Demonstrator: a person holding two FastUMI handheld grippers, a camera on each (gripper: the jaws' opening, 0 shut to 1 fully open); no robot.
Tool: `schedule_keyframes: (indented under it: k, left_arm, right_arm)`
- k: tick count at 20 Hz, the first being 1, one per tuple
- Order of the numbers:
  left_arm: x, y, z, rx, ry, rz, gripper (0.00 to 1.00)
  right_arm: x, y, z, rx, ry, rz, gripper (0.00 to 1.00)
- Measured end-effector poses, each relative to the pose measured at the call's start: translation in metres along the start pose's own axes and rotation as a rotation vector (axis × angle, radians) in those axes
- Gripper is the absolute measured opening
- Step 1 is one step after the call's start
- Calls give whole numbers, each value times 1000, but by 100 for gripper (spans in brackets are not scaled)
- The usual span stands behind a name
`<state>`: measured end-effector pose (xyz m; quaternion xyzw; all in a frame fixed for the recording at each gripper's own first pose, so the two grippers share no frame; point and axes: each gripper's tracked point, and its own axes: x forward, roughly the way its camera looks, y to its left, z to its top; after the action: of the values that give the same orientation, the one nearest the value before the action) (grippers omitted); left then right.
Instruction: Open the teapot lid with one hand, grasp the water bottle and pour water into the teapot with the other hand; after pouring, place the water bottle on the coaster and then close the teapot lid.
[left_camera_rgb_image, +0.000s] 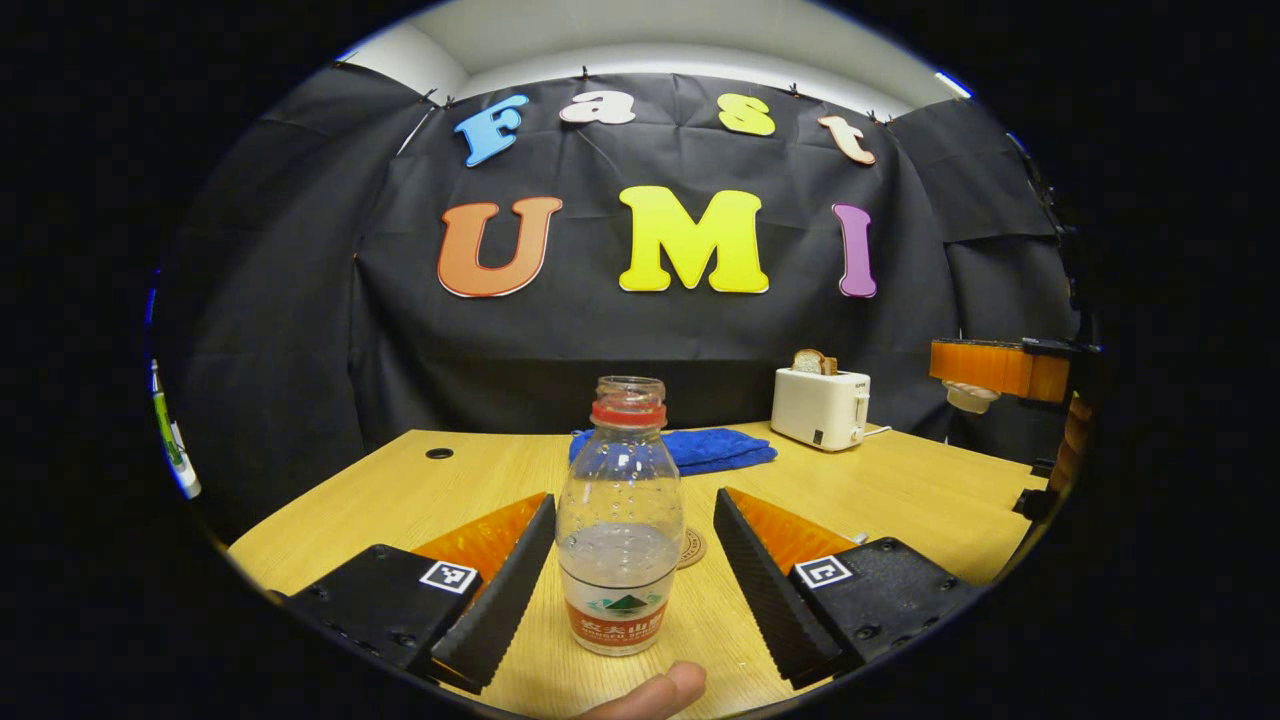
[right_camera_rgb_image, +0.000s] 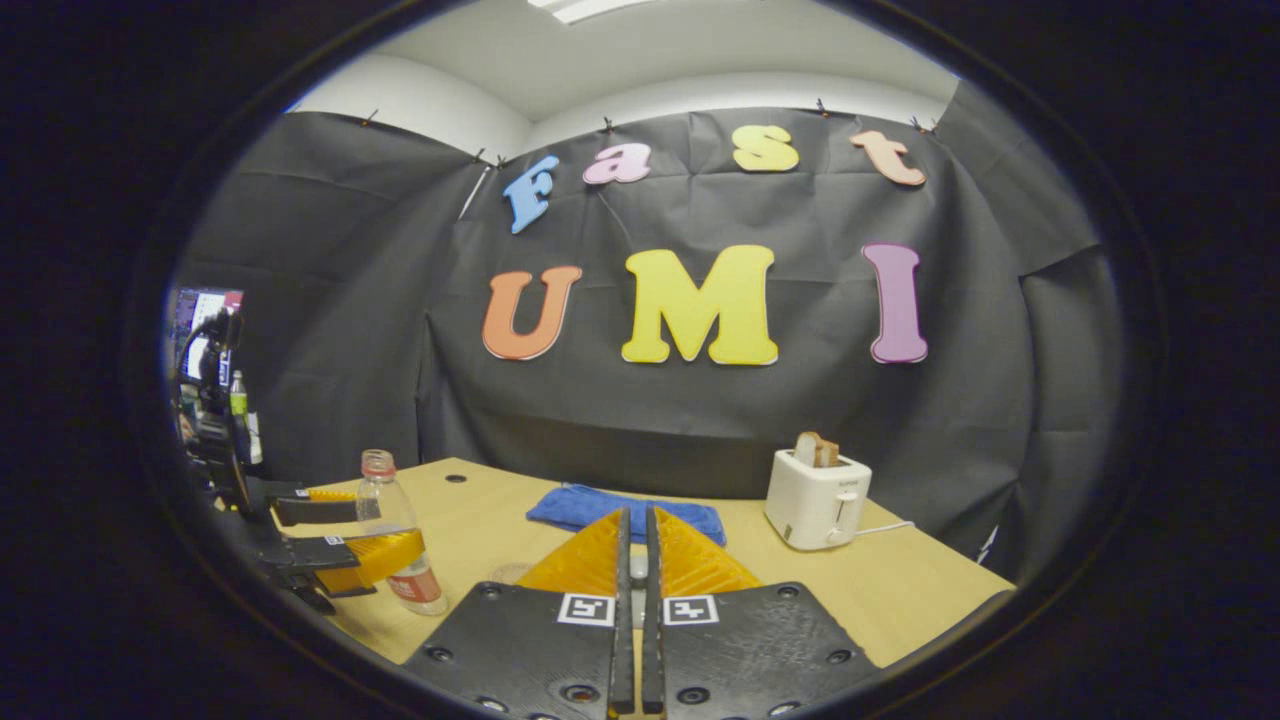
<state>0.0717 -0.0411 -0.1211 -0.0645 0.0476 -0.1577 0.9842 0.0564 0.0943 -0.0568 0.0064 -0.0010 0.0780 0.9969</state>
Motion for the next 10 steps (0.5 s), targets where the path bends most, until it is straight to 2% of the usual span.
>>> schedule_keyframes:
  k: [6, 9, 10]
  left_arm:
    - [13, 5, -21, -28, 25, 14, 96]
    - [15, 6, -19, -24, 17, 16, 82]
    - [15, 6, -19, -19, 17, 20, 82]
  right_arm:
    - [-6, -12, -11, 12, 14, -10, 3]
    - [-7, -16, -11, 15, 14, -13, 3]
    - [-8, -17, -11, 12, 15, -13, 3]
